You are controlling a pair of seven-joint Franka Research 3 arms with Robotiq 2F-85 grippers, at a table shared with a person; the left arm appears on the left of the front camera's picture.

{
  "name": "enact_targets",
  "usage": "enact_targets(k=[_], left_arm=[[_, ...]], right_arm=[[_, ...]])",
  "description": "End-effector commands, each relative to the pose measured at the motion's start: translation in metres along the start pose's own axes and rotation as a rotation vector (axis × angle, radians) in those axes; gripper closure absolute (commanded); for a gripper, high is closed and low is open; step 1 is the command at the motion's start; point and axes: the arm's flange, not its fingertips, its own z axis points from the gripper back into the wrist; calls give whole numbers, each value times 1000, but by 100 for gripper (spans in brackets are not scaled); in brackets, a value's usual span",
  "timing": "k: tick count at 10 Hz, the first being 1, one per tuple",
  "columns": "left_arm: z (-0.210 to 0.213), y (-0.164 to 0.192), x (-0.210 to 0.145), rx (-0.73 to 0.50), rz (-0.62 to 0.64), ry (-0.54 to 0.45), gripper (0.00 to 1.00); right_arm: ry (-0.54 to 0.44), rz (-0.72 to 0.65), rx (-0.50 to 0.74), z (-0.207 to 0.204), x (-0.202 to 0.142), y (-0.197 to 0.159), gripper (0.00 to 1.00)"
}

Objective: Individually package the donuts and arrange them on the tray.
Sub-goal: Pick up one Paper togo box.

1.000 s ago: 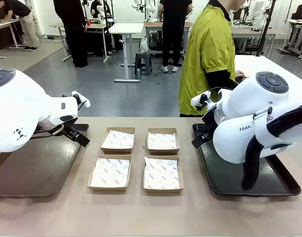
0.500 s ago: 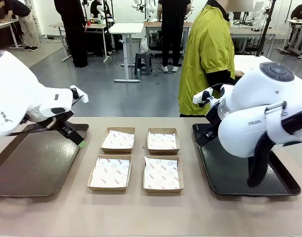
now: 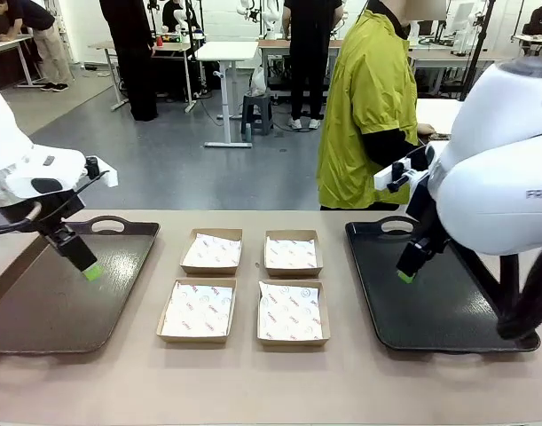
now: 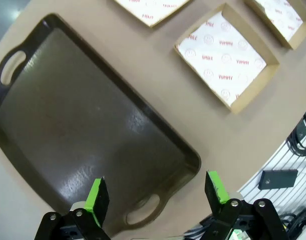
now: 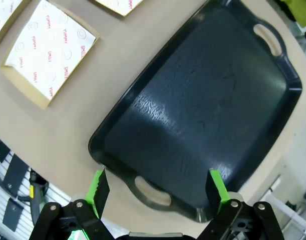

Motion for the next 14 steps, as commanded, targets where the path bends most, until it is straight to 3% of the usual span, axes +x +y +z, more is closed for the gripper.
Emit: enact_targets(k=[1, 2, 4, 5, 7, 8, 10, 11, 14], left_arm=[[-33, -38, -70, 168, -18, -77, 0], [0, 0, 0, 0, 0, 0, 0], [9, 0, 2, 47, -12, -18, 0], [19, 18, -3, -174, 126, -145, 0], [36, 51, -26, -681, 161, -313, 0], [40, 67, -37, -854, 169, -358, 0], [42, 96, -60, -1031, 200, -367, 0], [41, 115, -74, -1079, 231, -348, 0], [21, 166, -110, -1110, 418, -323, 0]], right_arm=[[-54, 3, -168, -46, -102, 29, 0], [0, 0, 0, 0, 0, 0, 0], [-18, 8, -49, 13, -3, -4, 0], [-132, -107, 240, 17, -15, -21, 0], [-320, -190, 671, 16, -53, -57, 0], [-368, -211, 817, 13, -70, -71, 0], [-396, -223, 998, 8, -99, -96, 0], [-411, -274, 1025, 4, -114, -114, 0], [-359, -363, 1075, -18, -142, -155, 0]])
